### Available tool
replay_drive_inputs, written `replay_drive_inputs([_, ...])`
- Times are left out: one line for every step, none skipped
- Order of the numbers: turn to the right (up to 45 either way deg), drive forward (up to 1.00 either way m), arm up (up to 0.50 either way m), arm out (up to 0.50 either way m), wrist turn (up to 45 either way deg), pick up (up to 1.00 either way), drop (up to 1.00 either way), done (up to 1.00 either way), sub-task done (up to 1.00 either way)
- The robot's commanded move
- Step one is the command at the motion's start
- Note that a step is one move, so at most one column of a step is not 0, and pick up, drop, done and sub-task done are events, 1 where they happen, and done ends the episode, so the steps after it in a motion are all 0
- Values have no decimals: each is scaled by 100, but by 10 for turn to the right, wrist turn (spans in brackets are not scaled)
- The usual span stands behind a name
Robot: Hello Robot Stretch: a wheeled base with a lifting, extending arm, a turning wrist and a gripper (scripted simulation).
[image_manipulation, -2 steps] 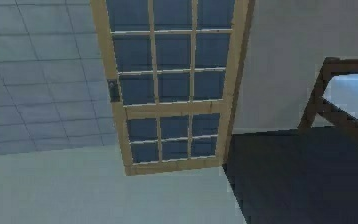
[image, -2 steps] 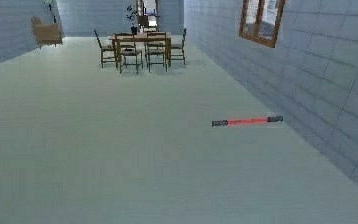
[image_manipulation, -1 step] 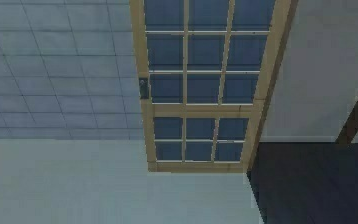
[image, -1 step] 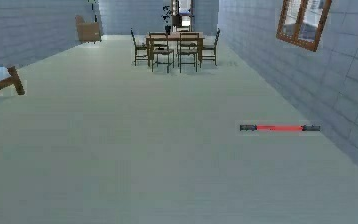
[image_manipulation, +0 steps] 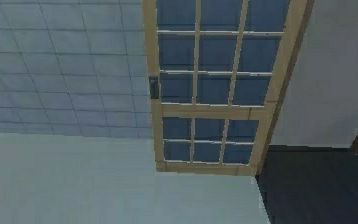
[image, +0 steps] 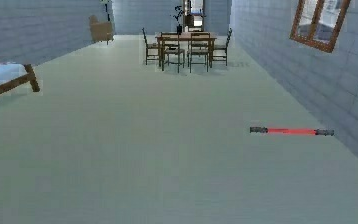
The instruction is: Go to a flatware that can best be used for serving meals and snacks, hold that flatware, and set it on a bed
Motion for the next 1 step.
replay_drive_inputs([0, 30, 0, 0, 0, 0, 0, 0, 0])
